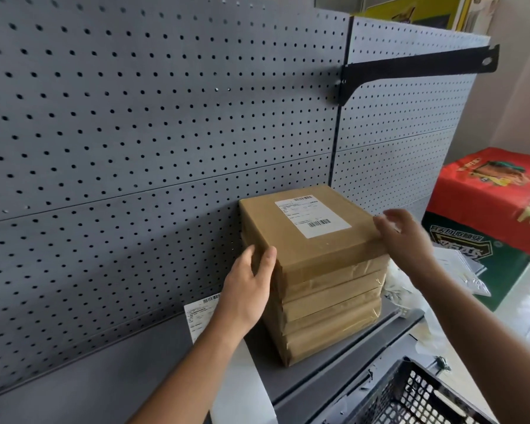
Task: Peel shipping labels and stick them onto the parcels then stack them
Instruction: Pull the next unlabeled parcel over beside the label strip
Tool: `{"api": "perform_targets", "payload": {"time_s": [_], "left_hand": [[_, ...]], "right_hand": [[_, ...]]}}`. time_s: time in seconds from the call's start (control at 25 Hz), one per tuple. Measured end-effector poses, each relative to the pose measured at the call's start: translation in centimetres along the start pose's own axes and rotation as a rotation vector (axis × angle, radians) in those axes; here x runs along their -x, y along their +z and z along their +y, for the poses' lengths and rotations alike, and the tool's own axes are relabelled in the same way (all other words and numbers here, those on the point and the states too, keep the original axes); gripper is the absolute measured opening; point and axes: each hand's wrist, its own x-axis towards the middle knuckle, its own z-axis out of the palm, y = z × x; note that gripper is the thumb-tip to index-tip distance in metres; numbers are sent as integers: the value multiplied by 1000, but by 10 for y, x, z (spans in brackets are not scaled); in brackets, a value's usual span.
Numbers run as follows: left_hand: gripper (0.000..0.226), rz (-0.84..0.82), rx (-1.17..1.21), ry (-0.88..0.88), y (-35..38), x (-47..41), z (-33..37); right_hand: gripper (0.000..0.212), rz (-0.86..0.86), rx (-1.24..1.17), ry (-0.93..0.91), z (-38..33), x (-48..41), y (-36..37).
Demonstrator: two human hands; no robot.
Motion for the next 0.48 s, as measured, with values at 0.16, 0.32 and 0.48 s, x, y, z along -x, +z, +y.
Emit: {"api": "perform_targets", "payload": {"time_s": [0.16, 0.32, 0.48], "left_hand": [[62, 245, -466, 161, -51, 3, -9], [55, 385, -652, 109, -120, 22, -27], [49, 527, -725, -22, -195, 60, -64]], "right_hand": [[35, 44, 337, -385, -44, 22, 9], [32, -21, 447, -631, -82, 56, 46], [29, -89, 405, -774, -120, 93, 101]]}}
